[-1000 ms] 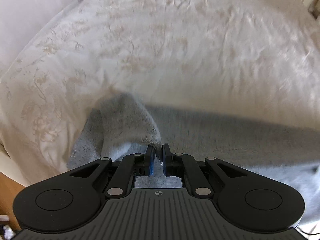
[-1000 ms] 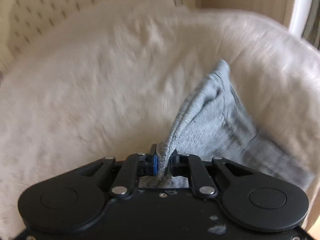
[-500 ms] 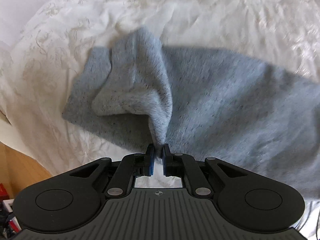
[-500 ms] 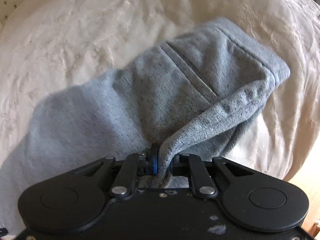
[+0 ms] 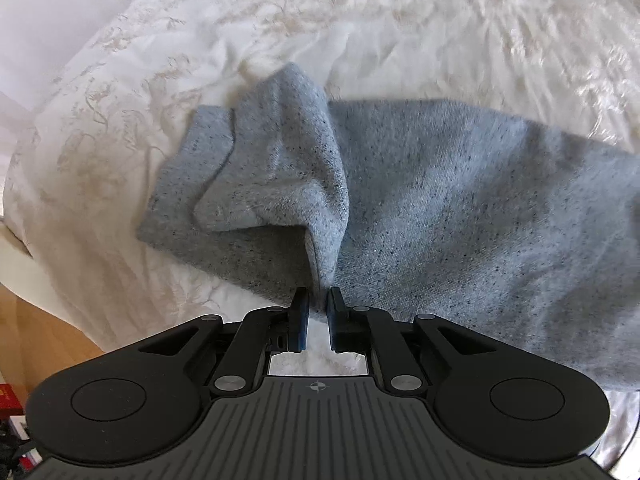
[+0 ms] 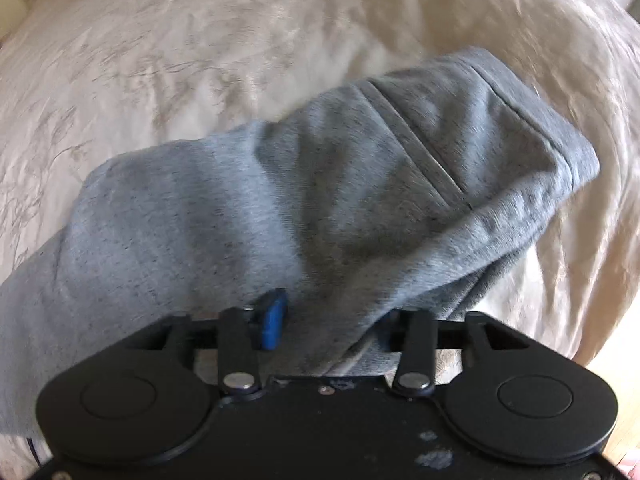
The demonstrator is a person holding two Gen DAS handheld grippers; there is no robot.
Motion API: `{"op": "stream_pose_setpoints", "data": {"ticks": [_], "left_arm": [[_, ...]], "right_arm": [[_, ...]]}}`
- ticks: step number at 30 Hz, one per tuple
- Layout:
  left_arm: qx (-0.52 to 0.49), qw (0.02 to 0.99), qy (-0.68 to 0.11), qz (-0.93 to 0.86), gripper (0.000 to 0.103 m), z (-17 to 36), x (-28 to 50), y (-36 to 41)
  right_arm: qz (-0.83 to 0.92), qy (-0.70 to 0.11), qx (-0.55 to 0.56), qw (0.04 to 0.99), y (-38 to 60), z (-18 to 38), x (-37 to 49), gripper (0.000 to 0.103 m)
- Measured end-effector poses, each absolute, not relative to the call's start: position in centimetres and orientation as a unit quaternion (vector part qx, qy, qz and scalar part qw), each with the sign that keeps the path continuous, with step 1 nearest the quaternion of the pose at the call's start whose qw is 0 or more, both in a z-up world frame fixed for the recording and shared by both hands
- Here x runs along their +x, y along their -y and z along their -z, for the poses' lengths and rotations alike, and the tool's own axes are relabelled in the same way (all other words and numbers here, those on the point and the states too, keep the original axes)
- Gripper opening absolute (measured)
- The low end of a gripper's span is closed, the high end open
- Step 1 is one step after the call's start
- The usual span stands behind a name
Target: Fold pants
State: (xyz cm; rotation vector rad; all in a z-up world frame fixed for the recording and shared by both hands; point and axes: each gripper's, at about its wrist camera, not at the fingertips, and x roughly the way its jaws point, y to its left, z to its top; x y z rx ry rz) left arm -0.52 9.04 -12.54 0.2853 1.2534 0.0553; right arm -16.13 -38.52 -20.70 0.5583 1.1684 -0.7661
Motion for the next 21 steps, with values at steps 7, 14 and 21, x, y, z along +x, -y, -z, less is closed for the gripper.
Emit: {"op": "stream_pose_setpoints", "data": {"ticks": [7,14,21], "left_arm": [[0.108,0.804,-0.581,-0.07,0.012,12.3,-0.3,-13.3],[0.061,0.819,-0.568,-0.047,0.012,10.1,1.4,-16.6],[0.075,0.817,-0.571,-0.037,0.012,10.3,3.0,-18.0]], "right_arm": [[0.331,-0.519,0.211,0.76,34.5,16.9,-14.6,0.055],[0.224,-0.504,0.156,0.819,27.1,12.3,-11.6,0.056],[-0.076,-0.471,0.031,0.878,12.6,10.3,-3.2,0.06]]}}
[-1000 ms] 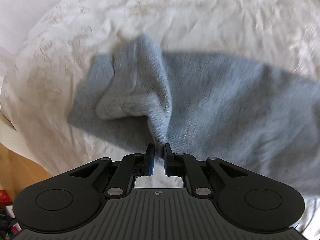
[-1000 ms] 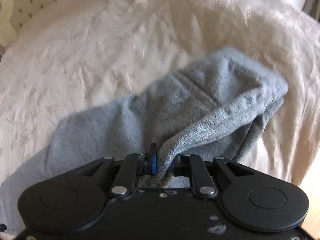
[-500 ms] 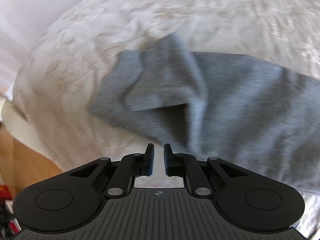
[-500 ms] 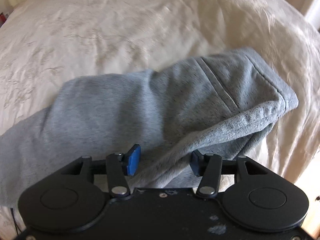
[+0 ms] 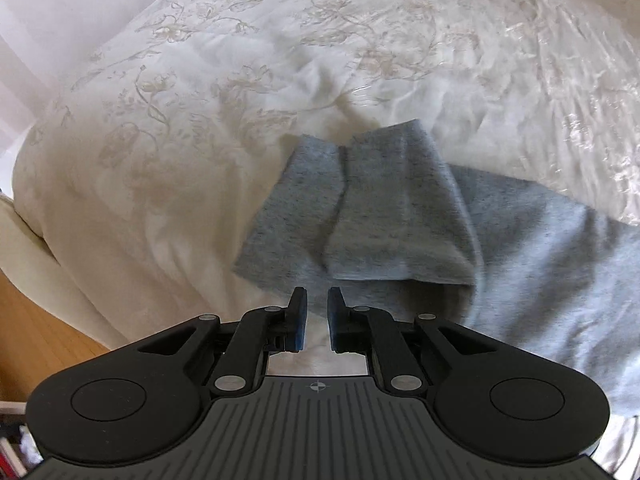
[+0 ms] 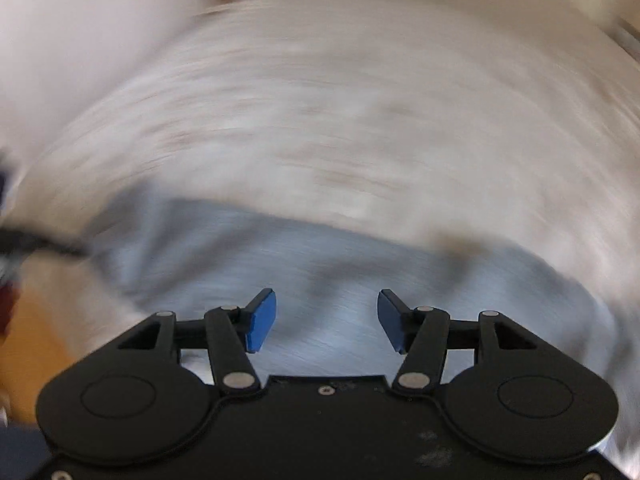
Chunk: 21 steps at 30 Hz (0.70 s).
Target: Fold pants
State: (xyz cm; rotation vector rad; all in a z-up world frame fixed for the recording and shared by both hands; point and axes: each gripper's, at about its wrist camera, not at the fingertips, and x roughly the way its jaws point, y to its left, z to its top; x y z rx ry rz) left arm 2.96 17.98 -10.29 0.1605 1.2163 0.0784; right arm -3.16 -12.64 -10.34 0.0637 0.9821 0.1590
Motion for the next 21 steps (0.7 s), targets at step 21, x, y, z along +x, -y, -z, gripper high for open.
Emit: {"op": "stream_pose_setpoints", "data": {"ticks": [21], "left_arm": [[0.046,0.79,-0.609,-0.055,0.012,11.1,4.1,-25.8]], "right_arm": [[-0.308,-0.397,-0.305,0.809,-11.0,17.0,6.2,0.048]]}}
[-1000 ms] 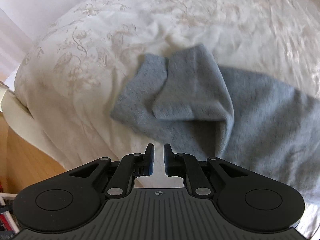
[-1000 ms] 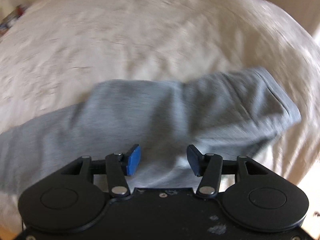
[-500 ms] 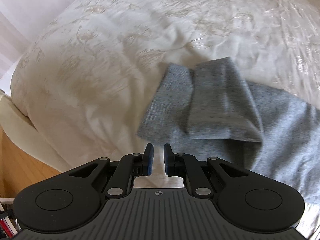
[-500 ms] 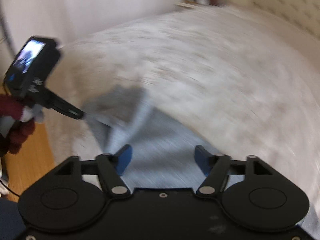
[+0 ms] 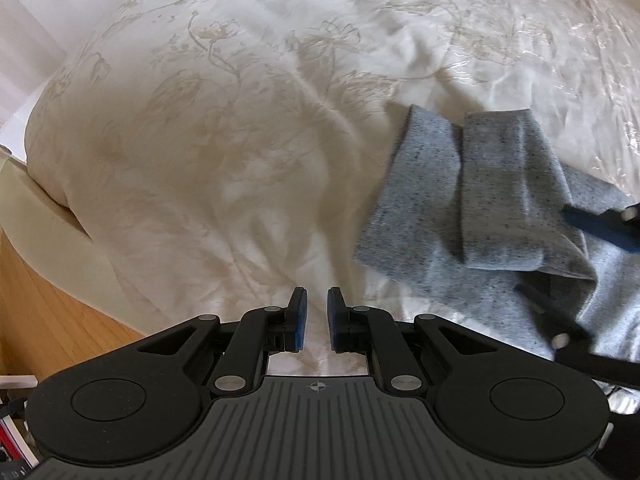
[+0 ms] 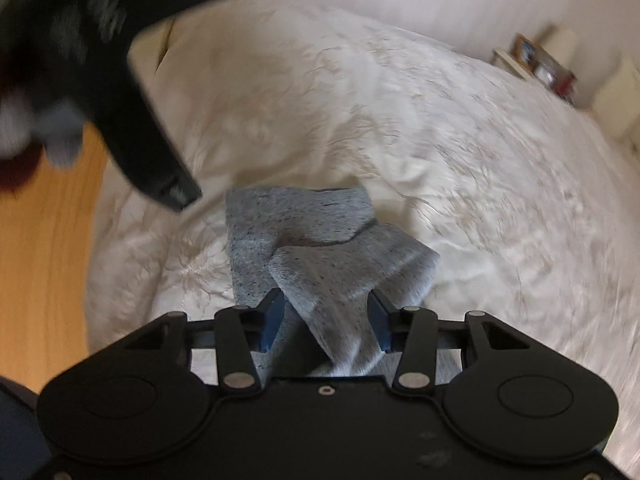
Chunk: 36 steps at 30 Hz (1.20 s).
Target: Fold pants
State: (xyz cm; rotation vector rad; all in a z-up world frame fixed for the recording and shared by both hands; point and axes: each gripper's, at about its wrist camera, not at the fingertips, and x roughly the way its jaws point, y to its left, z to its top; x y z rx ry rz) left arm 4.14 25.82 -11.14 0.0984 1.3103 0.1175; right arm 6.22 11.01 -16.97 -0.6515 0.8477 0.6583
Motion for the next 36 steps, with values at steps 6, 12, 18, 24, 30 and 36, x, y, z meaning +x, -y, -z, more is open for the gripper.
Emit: {"op": "stream_pose_setpoints", "data": {"ticks": [6,12,18,24,30,36], "left_arm": [[0.04,0.792,-0.607,-0.06,0.012,10.7,4.2,-27.1],[0.035,0.8,-0.593,-0.08,0.012,9.6,4.0,-28.8],[0.041,0.805,-0.584,-0.098,0.012,9.0,4.3,-30.2],[0.058,0.819,-0.565,-0.081,0.012,7.9,5.0,-29.1],[0.076,0.837,-0.542,-0.014,0.012,7.6,6.5,-25.1],[0.077,0.826,-0.556,0.042,0.012,10.2,6.9,-21.7]], "right_arm": [[-0.318,-0.38,-0.383,0.78,-13.2,20.2,5.8,0.015],[-0.305,-0.361,-0.229,0.851,-12.0,15.2,7.0,0.009],[-0.318,-0.424,-0.137,0.837,-13.9,17.1,8.5,0.01],[-0.333,-0.432,-0.101,0.832,-13.0,17.6,8.0,0.051],[-0.255,-0.424,-0.027,0.869,-6.5,15.4,8.4,0.049],[-0.233,-0.455,-0.044,0.858,-2.7,16.7,12.2,0.048]]}}
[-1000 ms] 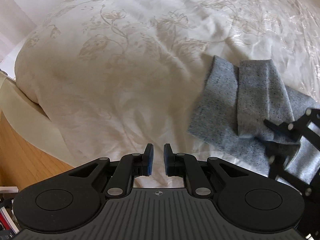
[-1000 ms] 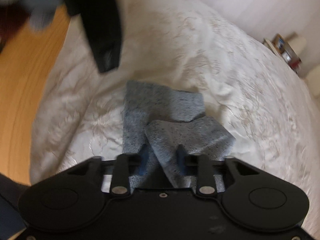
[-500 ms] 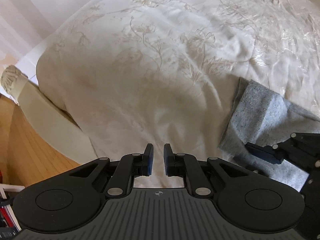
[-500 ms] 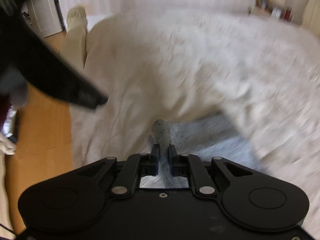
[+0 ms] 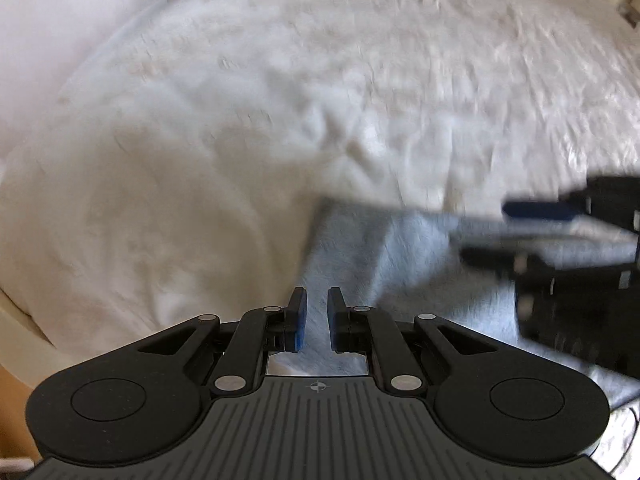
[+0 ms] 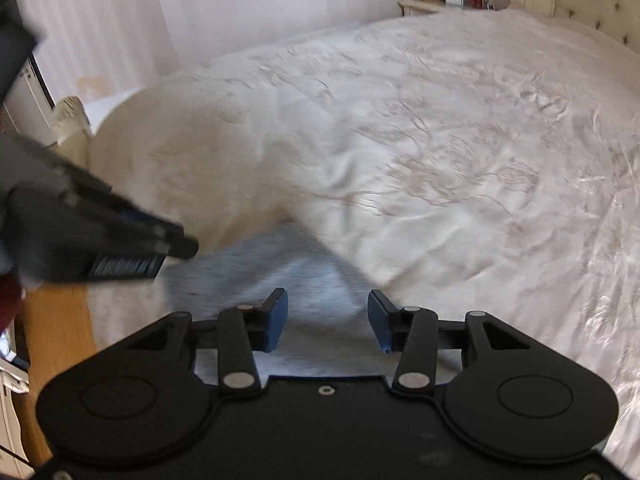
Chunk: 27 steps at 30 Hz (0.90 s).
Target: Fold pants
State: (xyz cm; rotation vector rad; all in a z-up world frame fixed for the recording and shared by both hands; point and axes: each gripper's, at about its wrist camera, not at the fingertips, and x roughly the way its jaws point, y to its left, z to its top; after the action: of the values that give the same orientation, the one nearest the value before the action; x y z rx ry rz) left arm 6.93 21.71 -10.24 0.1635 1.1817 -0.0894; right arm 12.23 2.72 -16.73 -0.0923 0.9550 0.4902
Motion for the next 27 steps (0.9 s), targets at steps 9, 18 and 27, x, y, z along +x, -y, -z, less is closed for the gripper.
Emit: {"op": "stream_pose_setpoints", "data": {"ticks": [9,18,27], "left_arm": [[0.056,0.803,-0.593,0.025,0.012,13.4,6.2,-23.6],[0.045,0.809,-0.585,0.023,0.012,12.5,6.9,-23.6],[0.086,0.799,-0.593,0.051,0.012,14.0,8.3,-21.1]], "right_arm": [[-0.31,-0.476,-0.078,0.819,-5.2,18.4,16.2,0.046],[-0.361,-0.477,-0.166,0.784,-8.4,19.3,18.1,0.005],[-0.293,-0.466,-0.155,0.82,-8.1,19.5,18.8,0.023]]}}
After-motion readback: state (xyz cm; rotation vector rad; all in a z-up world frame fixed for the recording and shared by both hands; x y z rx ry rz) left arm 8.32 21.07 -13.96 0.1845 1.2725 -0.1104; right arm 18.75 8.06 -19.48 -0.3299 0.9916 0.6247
